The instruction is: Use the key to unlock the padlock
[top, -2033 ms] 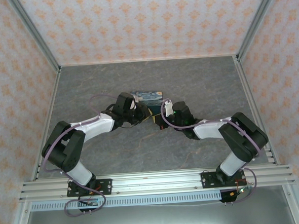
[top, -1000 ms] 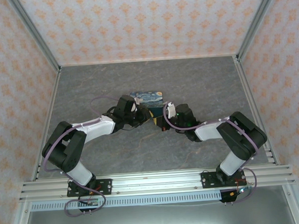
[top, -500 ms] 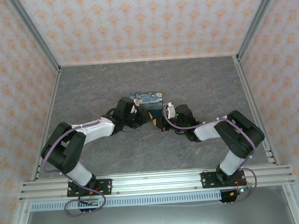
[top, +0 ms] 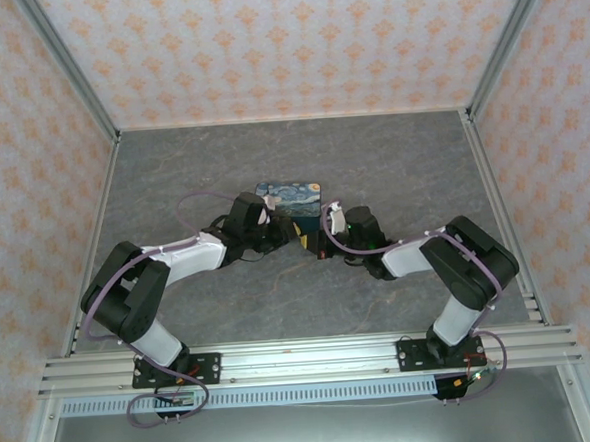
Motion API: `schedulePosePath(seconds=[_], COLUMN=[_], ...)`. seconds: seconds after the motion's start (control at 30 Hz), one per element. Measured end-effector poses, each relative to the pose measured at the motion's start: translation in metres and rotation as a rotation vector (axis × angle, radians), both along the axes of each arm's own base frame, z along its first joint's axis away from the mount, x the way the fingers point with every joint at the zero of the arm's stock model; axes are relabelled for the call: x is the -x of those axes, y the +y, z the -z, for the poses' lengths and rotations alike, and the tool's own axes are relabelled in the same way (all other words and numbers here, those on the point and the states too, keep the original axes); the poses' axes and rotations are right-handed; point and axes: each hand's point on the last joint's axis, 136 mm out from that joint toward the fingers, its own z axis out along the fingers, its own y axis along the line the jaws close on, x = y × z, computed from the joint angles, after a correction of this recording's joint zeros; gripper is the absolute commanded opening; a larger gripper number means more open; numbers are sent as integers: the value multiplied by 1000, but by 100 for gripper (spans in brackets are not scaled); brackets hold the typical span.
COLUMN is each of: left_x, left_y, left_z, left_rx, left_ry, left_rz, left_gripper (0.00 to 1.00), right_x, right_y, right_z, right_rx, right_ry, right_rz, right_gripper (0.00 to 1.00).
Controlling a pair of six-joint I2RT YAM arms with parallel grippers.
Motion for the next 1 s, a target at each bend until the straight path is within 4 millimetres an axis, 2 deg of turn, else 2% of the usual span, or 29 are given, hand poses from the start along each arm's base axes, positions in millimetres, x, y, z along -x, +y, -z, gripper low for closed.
schedulePosePath(seconds=[0.33,0.6,1.0], left_x=[-7,-18,-7], left_y=[4,5,3], left_z=[-1,-9,-6], left_rx=[-21,-17,-36], left_ry=[-25,-68,32], left_rz=[-34,-63,-54], left_gripper=[18,18,17], right_x=[-10,-22,-9], right_y=[7,8,5], right_z=[-5,-12,-5], right_rx=[9,13,166], right_ry=[-3,-2,-149], right_rz=[-8,0,-13], right_gripper=[0,0,0])
